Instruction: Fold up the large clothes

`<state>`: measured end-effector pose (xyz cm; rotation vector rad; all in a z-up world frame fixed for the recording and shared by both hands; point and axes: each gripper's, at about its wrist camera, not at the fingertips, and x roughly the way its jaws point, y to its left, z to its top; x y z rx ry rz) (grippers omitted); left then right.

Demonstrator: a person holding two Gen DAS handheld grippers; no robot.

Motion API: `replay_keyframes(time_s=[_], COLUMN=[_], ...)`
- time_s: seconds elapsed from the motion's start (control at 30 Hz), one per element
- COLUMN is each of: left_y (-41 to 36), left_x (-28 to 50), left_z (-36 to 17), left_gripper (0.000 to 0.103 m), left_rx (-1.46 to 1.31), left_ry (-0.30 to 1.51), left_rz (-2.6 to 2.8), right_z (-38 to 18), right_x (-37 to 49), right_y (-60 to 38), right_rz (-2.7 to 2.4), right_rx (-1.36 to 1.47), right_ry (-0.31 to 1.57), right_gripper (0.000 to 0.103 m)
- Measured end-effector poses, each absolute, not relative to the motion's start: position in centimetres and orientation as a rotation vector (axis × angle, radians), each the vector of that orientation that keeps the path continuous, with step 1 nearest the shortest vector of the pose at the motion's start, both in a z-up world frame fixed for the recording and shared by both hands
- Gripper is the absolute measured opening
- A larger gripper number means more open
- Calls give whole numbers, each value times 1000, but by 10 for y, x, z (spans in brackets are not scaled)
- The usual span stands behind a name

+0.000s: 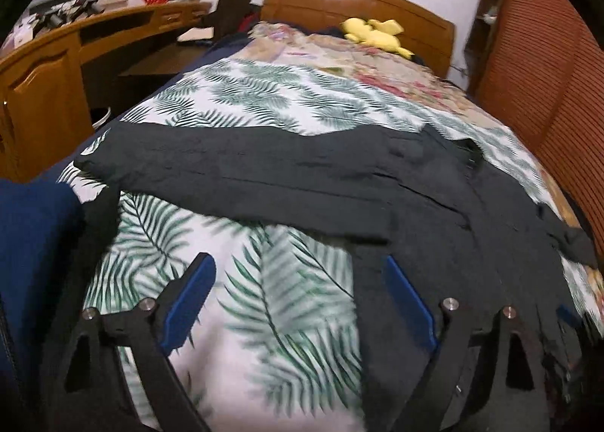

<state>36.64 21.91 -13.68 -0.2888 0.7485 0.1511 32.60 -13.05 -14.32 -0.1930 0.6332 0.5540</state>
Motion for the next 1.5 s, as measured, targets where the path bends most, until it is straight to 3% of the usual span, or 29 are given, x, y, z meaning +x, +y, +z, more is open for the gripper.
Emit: replay_keyframes(time_s=[0.37, 0.5, 0.67, 0.87, 0.93, 0.97, 1.03, 1.07, 1.17, 1.5], left_y=[273, 280, 288, 292, 292, 292, 293, 292, 288, 231], left_x=[431, 441, 443, 453, 458, 458, 461, 462, 465, 459], left_z=[-173, -196, -208, -208, -207, -206, -205, -204, -200, -143], left_gripper=[87, 78, 76, 61, 52, 39, 28, 16, 4, 0], left_rx=[-363, -420, -504, -539, -527, -519, -500, -492, -450, -241], left_ry=[798, 847, 837, 827, 829, 832, 839, 843, 851, 792], left_rz=[270, 293, 298, 291, 299, 303, 314, 311, 309, 259], right_z=[-149, -150, -151, -152, -152, -152, -152, -152, -152, -148], right_x=[332, 334, 334, 335, 335, 335, 335, 335, 335, 333], right_y=[-131, -132, -133, -135, -135, -135, -135, -135, -135, -136], right_rz=[557, 559, 559, 557, 558, 557, 556, 556, 556, 551], right_rx=[-169, -159, -149, -140, -141, -141, -141, -140, -141, -138], right_ry=[665, 673, 675, 677, 676, 675, 674, 674, 673, 656], right_gripper=[103, 103, 103, 103, 103, 103, 103, 103, 103, 103])
